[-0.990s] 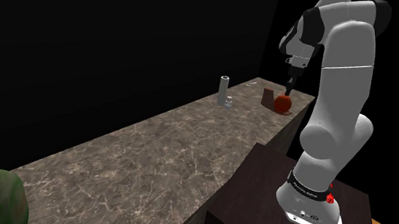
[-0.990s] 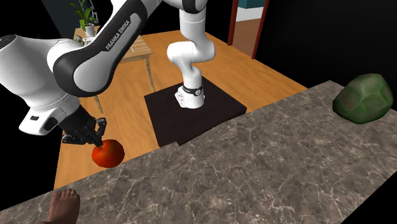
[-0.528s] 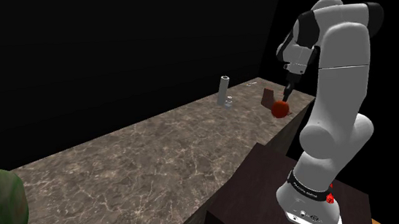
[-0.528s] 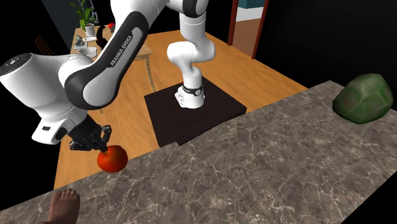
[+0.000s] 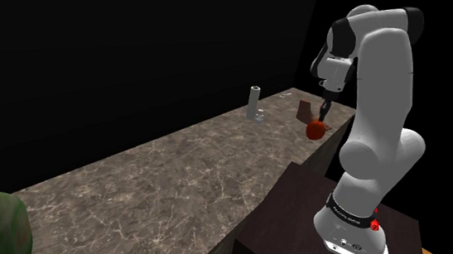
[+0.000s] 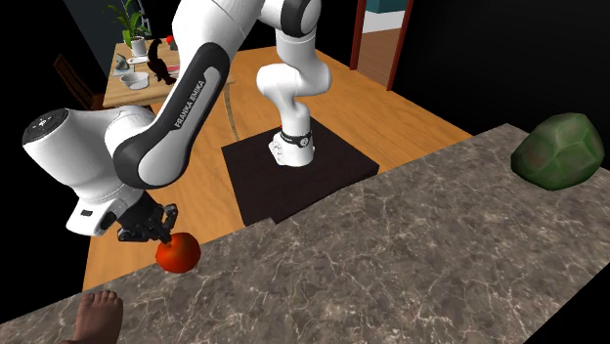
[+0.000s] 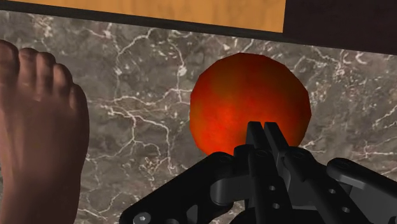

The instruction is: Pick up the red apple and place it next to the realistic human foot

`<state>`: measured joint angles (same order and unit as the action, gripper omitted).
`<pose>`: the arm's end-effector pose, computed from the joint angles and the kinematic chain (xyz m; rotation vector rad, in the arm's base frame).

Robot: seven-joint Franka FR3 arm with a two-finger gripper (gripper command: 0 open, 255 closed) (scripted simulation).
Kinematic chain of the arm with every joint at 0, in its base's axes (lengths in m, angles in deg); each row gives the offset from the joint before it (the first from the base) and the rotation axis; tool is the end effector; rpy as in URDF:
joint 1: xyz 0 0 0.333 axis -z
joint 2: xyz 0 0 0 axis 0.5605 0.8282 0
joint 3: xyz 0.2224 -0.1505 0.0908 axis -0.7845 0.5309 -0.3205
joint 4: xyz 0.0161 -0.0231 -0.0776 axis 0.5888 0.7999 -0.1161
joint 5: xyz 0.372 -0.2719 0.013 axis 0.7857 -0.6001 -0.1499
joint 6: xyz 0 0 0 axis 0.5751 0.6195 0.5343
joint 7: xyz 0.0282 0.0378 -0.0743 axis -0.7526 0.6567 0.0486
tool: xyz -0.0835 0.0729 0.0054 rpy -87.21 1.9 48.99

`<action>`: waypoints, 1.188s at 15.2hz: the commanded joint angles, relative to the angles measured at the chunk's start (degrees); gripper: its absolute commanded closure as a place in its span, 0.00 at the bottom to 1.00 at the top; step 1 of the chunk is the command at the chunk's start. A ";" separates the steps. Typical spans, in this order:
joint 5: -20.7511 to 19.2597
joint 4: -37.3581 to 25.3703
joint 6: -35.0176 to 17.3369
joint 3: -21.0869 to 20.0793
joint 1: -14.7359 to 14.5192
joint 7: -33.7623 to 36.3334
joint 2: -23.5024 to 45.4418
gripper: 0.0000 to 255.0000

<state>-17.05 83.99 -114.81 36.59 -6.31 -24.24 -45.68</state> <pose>0.2204 -0.6021 0.2200 -3.0247 0.0748 0.0264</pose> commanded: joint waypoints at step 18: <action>-1.70 -1.93 3.10 1.11 -0.43 1.03 -1.64 0.00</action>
<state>-17.99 82.69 -112.95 37.19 -6.56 -23.60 -46.59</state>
